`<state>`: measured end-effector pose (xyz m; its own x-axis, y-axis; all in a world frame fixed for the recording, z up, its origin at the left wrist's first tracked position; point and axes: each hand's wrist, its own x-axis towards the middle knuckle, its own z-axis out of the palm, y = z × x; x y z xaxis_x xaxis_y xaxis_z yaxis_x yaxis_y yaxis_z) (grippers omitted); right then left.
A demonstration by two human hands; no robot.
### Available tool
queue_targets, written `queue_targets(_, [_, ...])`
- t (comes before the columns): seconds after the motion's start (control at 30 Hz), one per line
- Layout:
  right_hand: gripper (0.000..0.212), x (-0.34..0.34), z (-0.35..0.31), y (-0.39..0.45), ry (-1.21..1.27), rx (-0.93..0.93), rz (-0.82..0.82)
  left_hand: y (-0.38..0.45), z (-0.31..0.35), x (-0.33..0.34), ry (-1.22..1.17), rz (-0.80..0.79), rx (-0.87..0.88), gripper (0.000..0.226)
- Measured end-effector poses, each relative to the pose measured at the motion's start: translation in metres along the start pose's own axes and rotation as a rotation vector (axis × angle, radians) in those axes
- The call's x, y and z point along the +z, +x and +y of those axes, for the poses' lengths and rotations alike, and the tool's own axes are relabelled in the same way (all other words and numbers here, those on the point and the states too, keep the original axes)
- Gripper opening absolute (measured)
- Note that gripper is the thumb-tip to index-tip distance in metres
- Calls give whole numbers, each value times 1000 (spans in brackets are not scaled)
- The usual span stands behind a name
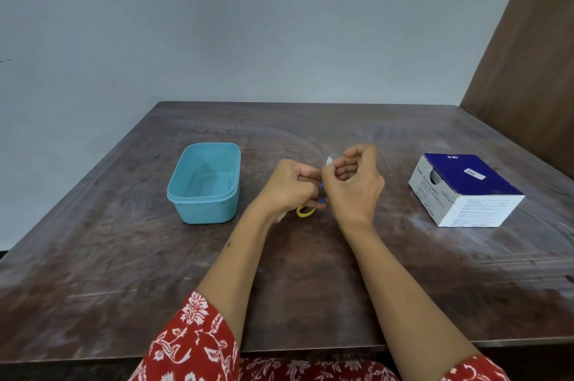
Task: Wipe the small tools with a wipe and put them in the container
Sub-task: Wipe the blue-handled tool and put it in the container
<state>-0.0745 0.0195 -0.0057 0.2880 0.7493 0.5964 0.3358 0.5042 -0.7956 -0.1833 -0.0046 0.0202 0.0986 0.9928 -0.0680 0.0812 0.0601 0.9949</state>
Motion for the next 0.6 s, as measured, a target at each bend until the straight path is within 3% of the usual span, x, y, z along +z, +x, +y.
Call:
queue_targets(0.23, [21,1,1,2,6,15,77,0,-2,-2,5,-66,-63,32])
queue_targets(0.43, [25,1,1,-2,-52,2,-21,1,-2,2,-24,40,29,41])
queue_targets(0.6, [19,1,2,1,-25,16,75,2,-4,1,-21,-34,-29,33])
